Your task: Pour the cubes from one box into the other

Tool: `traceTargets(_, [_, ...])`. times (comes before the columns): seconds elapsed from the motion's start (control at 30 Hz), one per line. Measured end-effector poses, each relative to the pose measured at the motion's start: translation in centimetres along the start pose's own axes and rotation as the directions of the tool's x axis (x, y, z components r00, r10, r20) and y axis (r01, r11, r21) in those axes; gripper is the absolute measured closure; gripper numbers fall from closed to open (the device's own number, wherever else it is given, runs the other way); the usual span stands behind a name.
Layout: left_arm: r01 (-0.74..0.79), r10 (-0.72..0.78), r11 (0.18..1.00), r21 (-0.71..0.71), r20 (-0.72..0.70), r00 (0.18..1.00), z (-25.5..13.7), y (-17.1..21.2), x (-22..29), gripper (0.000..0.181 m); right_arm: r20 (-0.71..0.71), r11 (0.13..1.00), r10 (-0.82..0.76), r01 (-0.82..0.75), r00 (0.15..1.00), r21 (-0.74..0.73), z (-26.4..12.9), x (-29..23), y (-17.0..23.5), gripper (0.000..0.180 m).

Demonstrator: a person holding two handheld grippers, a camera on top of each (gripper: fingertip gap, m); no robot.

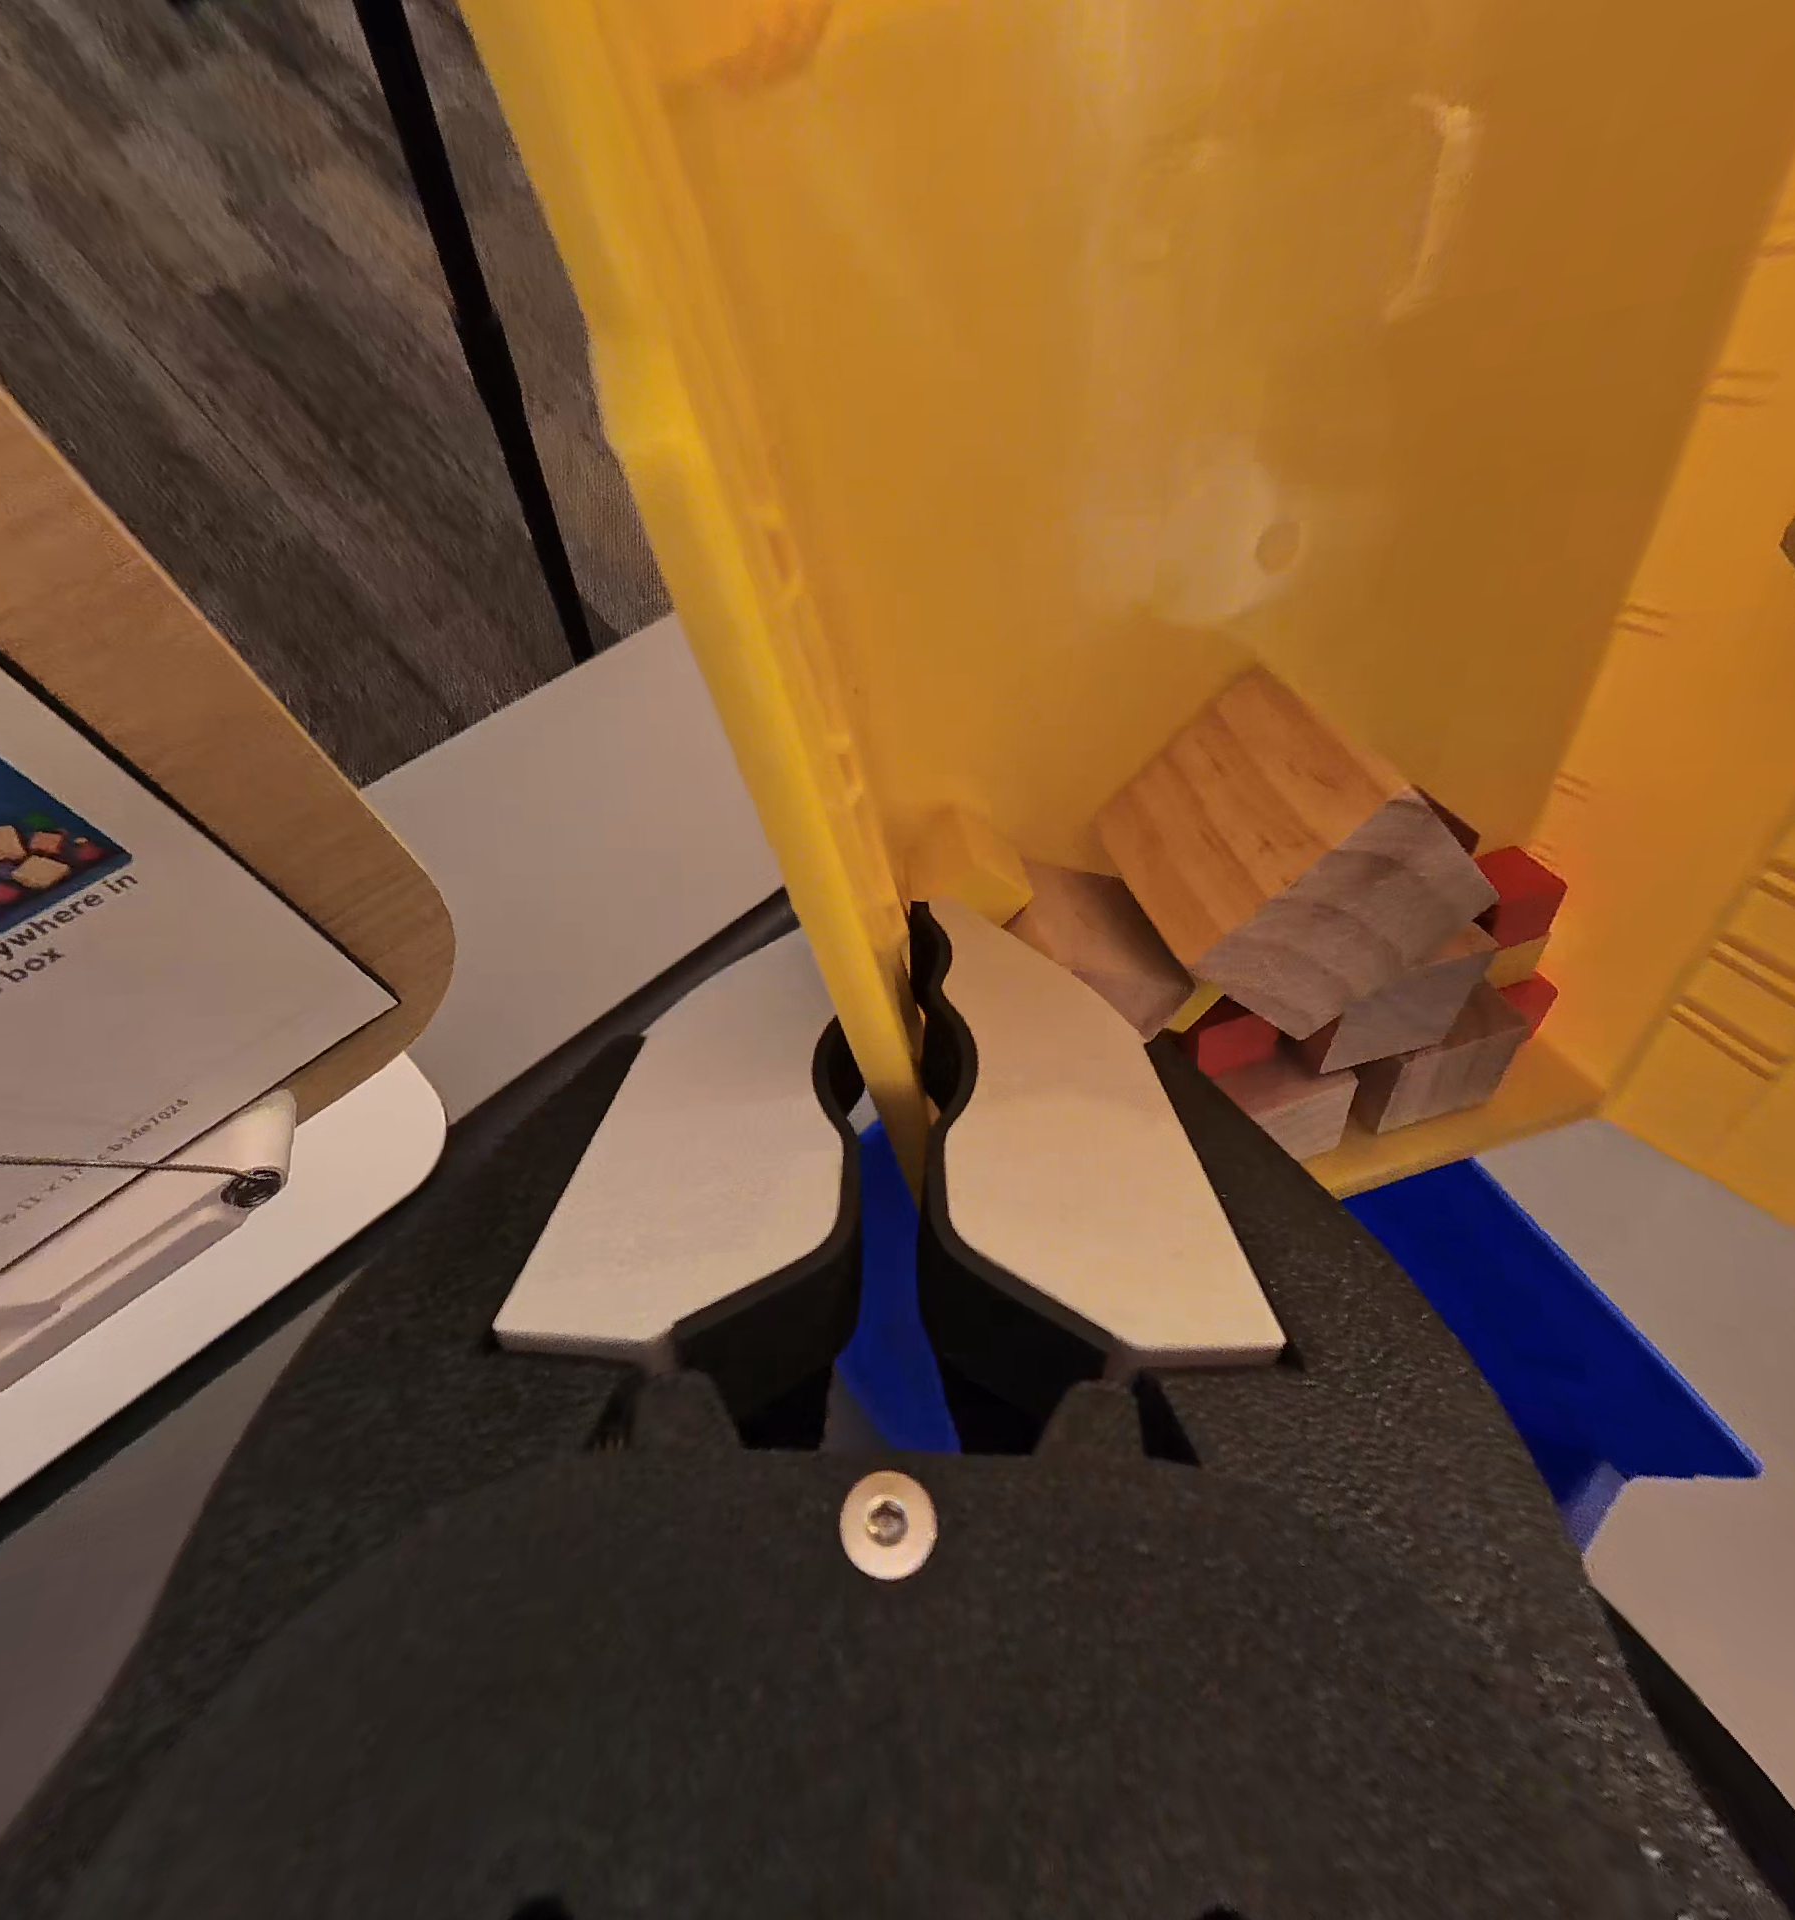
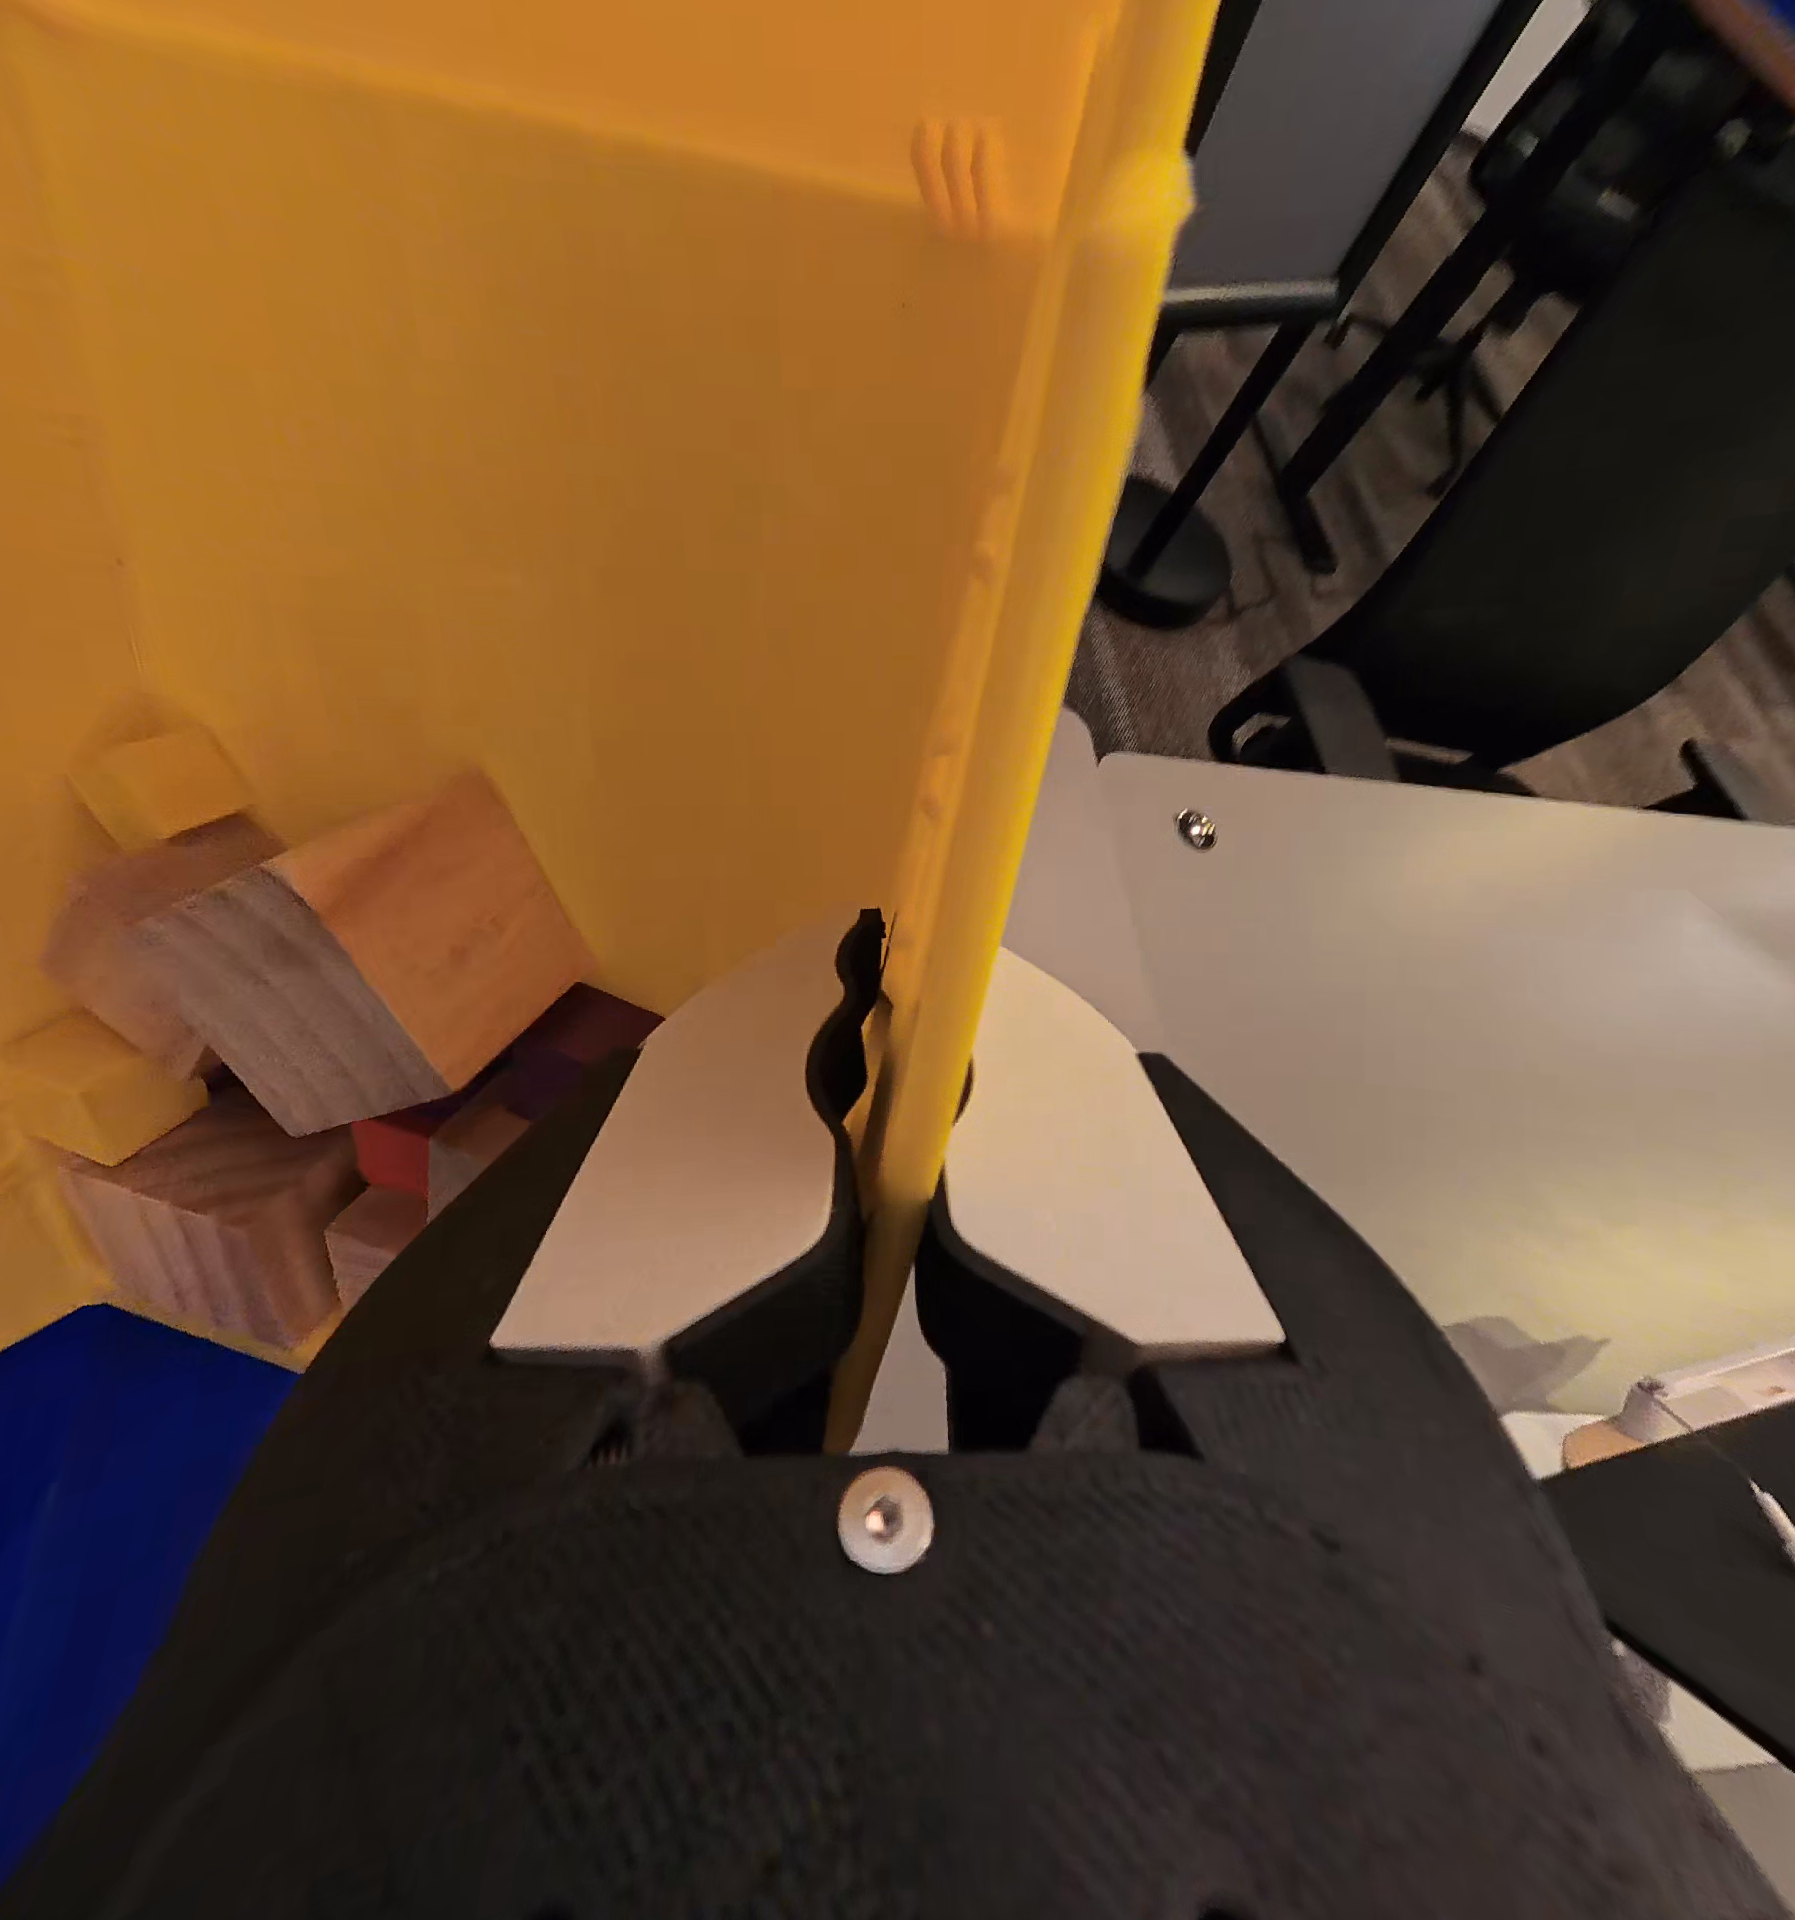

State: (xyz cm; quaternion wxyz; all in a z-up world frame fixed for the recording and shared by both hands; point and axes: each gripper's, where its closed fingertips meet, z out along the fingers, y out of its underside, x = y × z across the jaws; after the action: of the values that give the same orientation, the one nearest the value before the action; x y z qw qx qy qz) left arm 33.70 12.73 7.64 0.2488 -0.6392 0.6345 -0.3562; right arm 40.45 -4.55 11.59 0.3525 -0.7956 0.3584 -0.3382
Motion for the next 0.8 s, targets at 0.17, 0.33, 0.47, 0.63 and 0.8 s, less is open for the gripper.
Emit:
traceTargets(0.17, [0.018,-0.017,0.993,0.113,-0.011,1.0,-0.7,0.3,-0.1,0.175,-0.05,0.994,-0.041,0.046,0.998,0.102,-1.2,-0.4,-0.9,0.176])
traceTargets(0.33, [0.016,-0.013,0.979,0.201,-0.015,1.0,-1.4,0.9,-0.1,0.175,-0.095,0.979,-0.068,0.085,0.993,0.185,-2.5,-1.0,-1.0,0.177])
traceTargets(0.47, [0.028,-0.016,0.957,0.289,-0.042,0.999,-1.9,1.1,0.0,0.175,-0.154,0.956,-0.09,0.128,0.984,0.263,-3.9,-1.4,-1.1,0.177])
traceTargets(0.63, [0.015,0.007,0.926,0.378,-0.057,0.998,-2.5,1.7,0.3,0.175,-0.217,0.924,-0.108,0.179,0.97,0.339,-5.5,-1.8,-1.1,0.177])
traceTargets(0.8, [0.003,0.03,0.88,0.475,-0.062,0.998,-3.1,2.3,0.6,0.175,-0.262,0.874,-0.098,0.209,0.96,0.438,-6.8,-2.1,-0.8,0.178])
